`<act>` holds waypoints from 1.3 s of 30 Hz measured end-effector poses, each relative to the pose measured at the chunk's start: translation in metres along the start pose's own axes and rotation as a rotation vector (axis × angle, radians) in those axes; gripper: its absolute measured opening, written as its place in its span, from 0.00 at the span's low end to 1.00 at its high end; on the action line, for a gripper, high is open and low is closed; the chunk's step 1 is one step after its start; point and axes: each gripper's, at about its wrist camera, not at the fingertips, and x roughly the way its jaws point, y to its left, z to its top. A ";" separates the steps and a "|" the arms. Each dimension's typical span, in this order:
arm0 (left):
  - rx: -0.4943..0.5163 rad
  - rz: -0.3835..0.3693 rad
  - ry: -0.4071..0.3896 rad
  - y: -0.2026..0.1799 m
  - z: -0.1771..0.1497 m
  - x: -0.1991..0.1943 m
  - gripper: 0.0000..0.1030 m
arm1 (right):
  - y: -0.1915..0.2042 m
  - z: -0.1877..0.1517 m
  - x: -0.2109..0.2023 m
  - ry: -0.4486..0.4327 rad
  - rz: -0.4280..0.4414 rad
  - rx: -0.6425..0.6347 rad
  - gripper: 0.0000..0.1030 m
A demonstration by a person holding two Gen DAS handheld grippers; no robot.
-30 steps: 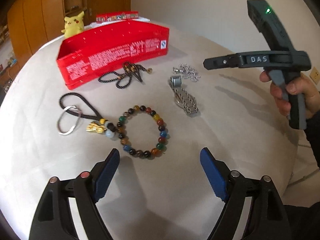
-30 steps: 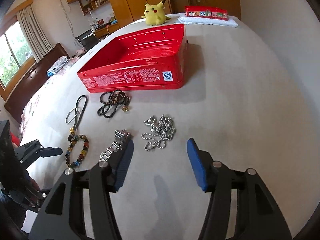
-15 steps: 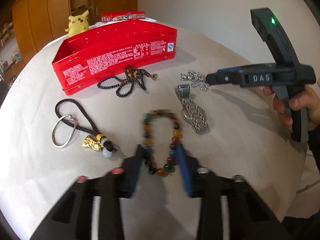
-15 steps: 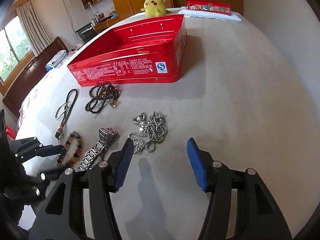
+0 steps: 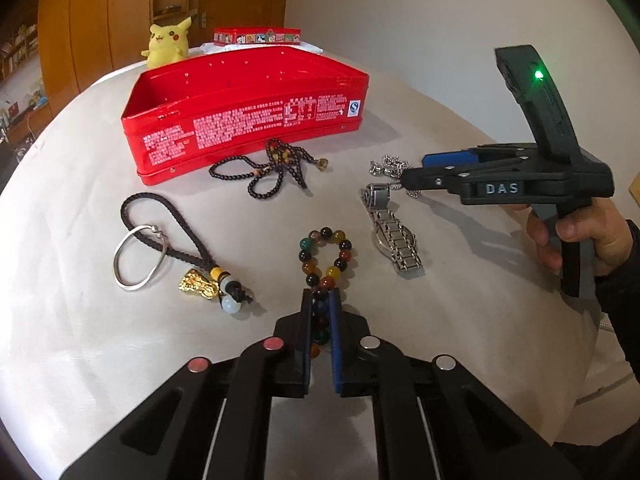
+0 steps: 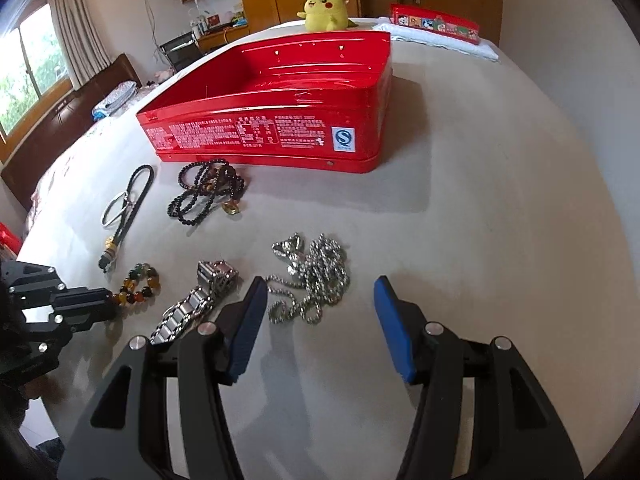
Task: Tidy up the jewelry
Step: 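Grasp the multicolour bead bracelet with the left tool while the right tool grasps the silver chain, then carry the multicolour bracelet and silver chain over the red tray with both tools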
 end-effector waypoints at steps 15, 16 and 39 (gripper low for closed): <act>-0.026 -0.016 -0.040 0.005 0.004 -0.017 0.07 | 0.003 0.005 0.004 -0.014 -0.006 -0.054 0.09; -0.026 -0.016 -0.044 0.005 0.004 -0.020 0.07 | 0.003 0.005 0.001 -0.018 -0.003 -0.048 0.09; -0.018 0.000 -0.131 -0.003 0.016 -0.066 0.07 | 0.019 0.018 -0.075 -0.123 0.030 -0.052 0.09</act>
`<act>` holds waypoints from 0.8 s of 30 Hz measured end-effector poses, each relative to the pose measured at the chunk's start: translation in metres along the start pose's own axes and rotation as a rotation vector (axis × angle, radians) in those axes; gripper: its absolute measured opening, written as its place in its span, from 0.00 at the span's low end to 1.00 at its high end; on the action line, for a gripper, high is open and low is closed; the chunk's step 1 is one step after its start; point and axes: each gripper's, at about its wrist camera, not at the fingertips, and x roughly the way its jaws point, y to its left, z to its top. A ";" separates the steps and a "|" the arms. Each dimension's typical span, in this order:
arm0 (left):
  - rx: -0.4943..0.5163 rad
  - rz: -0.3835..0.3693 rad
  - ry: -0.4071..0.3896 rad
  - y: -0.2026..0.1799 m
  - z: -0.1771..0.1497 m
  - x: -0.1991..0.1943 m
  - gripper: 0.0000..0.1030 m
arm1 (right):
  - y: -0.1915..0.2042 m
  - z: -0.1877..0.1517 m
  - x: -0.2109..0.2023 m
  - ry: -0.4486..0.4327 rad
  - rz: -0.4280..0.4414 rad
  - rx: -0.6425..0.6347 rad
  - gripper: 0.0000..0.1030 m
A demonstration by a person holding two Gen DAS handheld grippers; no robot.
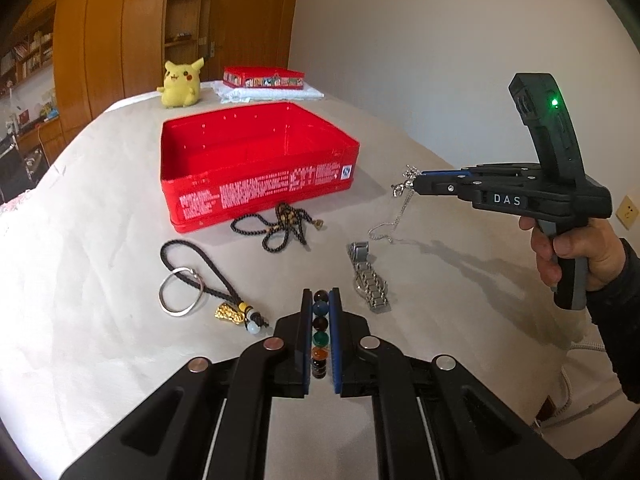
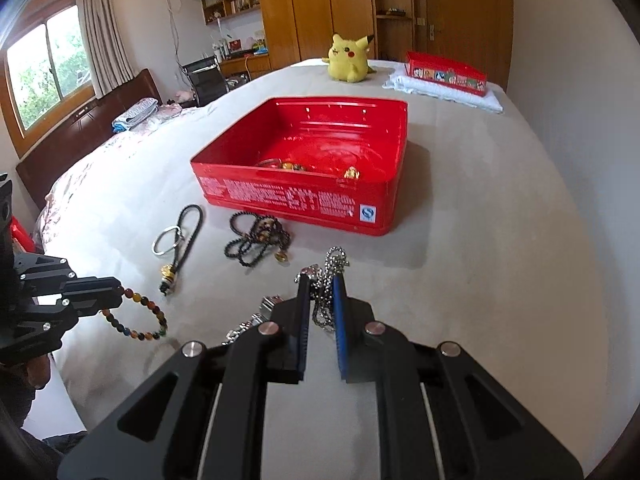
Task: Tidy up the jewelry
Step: 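Carry the multicolour bracelet and silver chain over the red tray with both tools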
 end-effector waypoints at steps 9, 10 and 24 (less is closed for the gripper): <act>0.041 0.011 -0.044 -0.003 0.018 -0.018 0.07 | 0.009 0.017 -0.026 -0.048 0.004 -0.022 0.09; 0.045 0.011 -0.048 -0.003 0.021 -0.019 0.07 | 0.010 0.020 -0.029 -0.052 0.006 -0.024 0.09; 0.091 0.033 -0.100 0.013 0.069 -0.031 0.07 | 0.028 0.062 -0.051 -0.109 0.027 -0.095 0.09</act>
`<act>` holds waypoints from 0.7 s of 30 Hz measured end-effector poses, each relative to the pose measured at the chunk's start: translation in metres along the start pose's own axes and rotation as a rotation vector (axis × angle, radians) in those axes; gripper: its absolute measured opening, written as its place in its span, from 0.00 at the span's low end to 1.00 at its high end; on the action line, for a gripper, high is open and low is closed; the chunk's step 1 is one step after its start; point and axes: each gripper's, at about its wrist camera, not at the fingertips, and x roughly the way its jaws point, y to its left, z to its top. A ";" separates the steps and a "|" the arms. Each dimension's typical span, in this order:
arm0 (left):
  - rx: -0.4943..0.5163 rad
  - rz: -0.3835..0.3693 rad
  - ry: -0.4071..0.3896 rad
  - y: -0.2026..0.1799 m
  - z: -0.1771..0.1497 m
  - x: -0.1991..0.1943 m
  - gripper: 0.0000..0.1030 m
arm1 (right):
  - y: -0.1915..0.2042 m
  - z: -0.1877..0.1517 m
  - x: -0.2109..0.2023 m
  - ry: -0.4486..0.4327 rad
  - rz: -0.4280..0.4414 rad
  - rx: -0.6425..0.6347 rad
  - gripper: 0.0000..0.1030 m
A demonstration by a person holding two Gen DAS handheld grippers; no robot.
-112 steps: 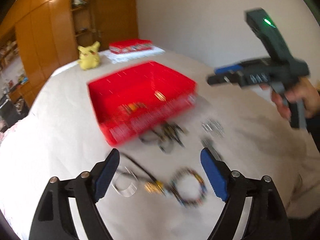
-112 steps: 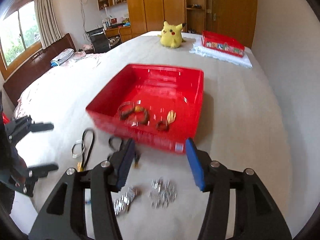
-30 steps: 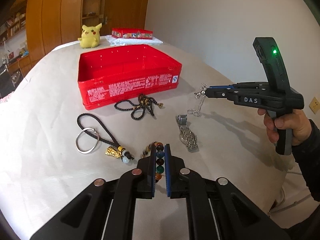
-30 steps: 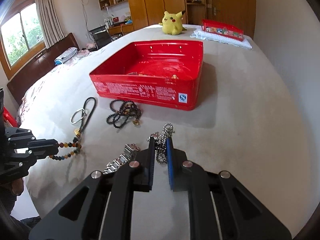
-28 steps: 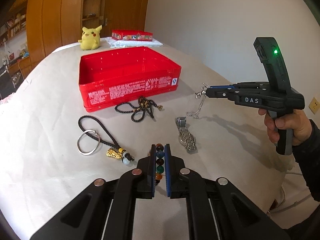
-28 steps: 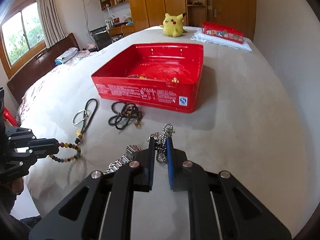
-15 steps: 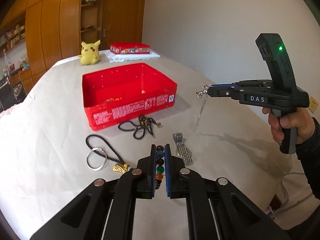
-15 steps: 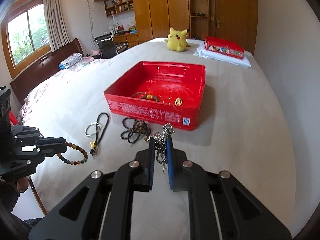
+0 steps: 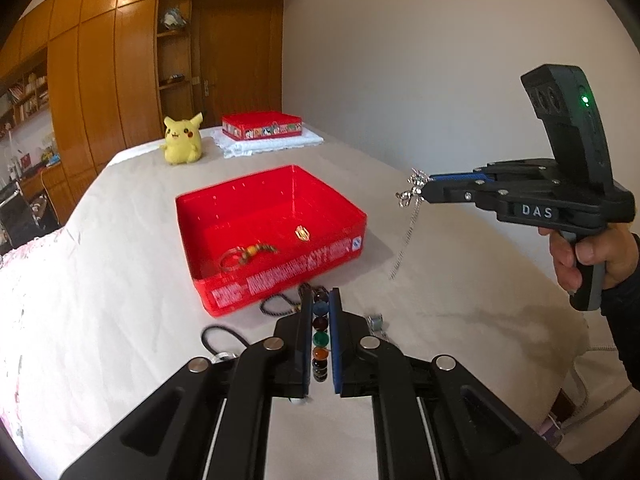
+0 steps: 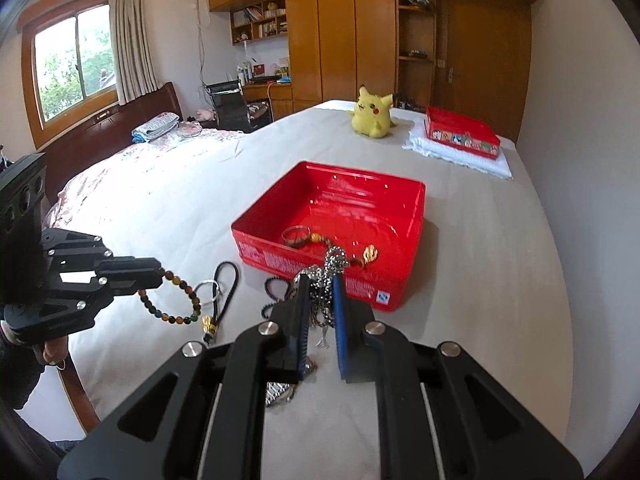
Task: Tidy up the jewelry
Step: 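Carry the multicolour bracelet and silver chain over the red tray with both tools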
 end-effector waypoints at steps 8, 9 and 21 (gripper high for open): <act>0.018 0.027 -0.031 0.019 0.037 0.013 0.07 | -0.001 0.029 0.012 0.008 0.016 -0.024 0.09; 0.019 0.029 -0.032 0.021 0.040 0.015 0.07 | -0.001 0.031 0.014 0.008 0.015 -0.026 0.09; -0.005 0.046 -0.014 0.055 0.081 0.056 0.07 | -0.011 0.067 0.042 0.027 0.026 -0.029 0.09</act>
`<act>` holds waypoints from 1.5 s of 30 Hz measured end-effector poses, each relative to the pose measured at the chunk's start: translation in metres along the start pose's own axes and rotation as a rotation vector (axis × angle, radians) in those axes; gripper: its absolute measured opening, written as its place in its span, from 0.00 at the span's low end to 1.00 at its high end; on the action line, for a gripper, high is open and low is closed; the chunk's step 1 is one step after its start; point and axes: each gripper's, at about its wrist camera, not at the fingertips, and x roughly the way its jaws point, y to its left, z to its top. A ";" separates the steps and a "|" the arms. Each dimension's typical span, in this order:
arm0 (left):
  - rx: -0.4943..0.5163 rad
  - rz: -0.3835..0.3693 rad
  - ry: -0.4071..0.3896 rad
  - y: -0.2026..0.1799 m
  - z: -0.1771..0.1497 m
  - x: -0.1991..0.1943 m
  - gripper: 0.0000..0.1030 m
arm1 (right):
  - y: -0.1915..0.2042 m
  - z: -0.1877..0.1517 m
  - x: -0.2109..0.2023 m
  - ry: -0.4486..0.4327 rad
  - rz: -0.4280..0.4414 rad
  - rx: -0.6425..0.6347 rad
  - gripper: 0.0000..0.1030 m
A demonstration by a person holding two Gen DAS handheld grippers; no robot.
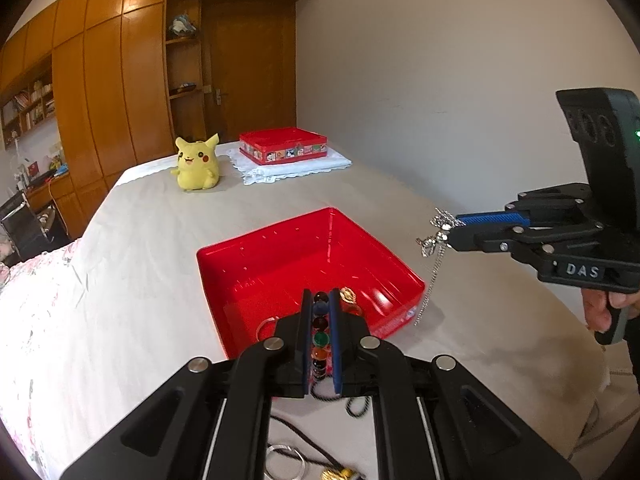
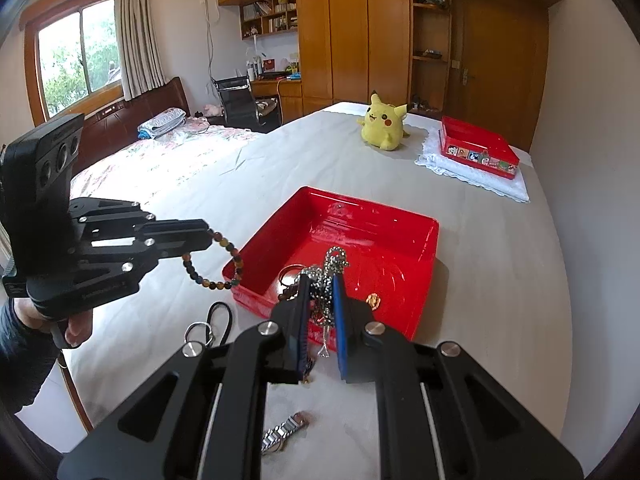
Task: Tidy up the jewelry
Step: 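Carry the multicolour bracelet and silver chain over the red tray with both tools, then open both tools to drop the bracelet and chain into the tray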
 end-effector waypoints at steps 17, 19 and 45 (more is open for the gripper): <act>-0.025 0.022 0.076 0.039 0.019 0.076 0.07 | -0.036 0.031 0.072 0.045 -0.011 0.030 0.09; -0.027 0.023 0.089 0.045 0.021 0.089 0.07 | -0.042 0.031 0.087 0.062 -0.010 0.039 0.09; -0.021 0.009 0.234 0.065 0.006 0.174 0.07 | -0.081 0.016 0.192 0.237 -0.031 0.099 0.09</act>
